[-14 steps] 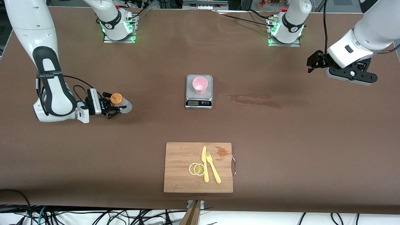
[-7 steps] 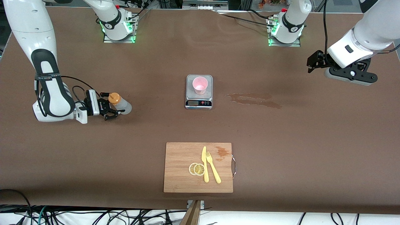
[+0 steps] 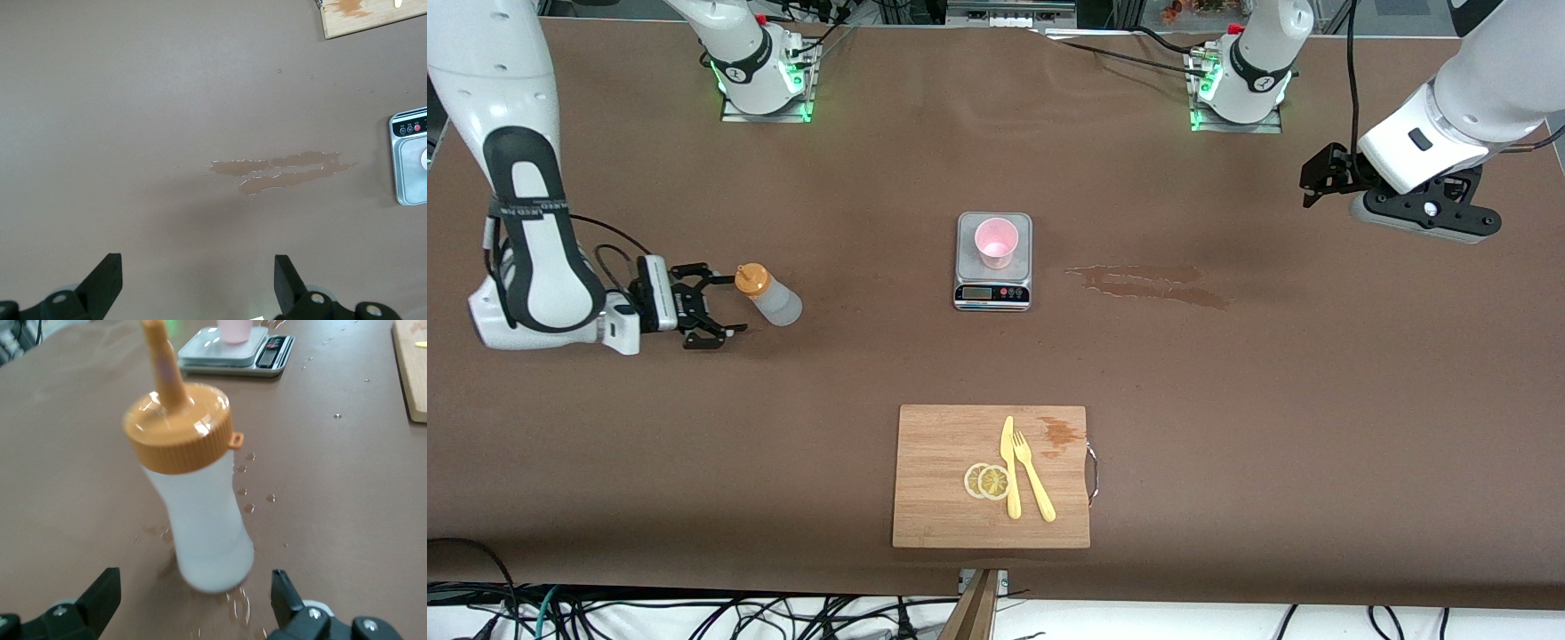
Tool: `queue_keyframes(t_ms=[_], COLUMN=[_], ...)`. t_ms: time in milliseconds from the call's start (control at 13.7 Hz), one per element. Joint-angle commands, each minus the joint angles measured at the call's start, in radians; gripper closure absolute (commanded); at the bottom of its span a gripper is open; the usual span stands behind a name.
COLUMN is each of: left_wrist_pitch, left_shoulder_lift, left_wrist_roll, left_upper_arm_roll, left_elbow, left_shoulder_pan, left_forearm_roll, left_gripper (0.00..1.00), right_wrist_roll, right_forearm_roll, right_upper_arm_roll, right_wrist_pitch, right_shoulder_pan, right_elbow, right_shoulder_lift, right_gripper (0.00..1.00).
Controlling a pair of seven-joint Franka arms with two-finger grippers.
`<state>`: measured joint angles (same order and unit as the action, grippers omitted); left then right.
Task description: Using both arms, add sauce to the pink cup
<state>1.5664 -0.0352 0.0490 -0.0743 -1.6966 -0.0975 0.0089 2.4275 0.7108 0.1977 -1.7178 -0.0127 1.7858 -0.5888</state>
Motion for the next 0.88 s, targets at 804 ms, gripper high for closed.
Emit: queue_keyframes(t_ms=[804], left_wrist_pitch=[-0.019], left_shoulder_lift=[0.009], left_wrist_roll=[0.009], left_upper_arm_roll=[0.007], left_elbow=[0.020], left_shoulder_pan=[0.009], left_forearm_roll=[0.020], left_gripper=[0.00], right_wrist_roll=[-1.012], right_forearm_roll=[-0.669], right_upper_arm_roll=[-0.175], right_wrist_pitch=[0.064], right_shoulder_pan=[-0.004], right_elbow=[0.020], right_shoulder_lift=[0.635], right_gripper=[0.00])
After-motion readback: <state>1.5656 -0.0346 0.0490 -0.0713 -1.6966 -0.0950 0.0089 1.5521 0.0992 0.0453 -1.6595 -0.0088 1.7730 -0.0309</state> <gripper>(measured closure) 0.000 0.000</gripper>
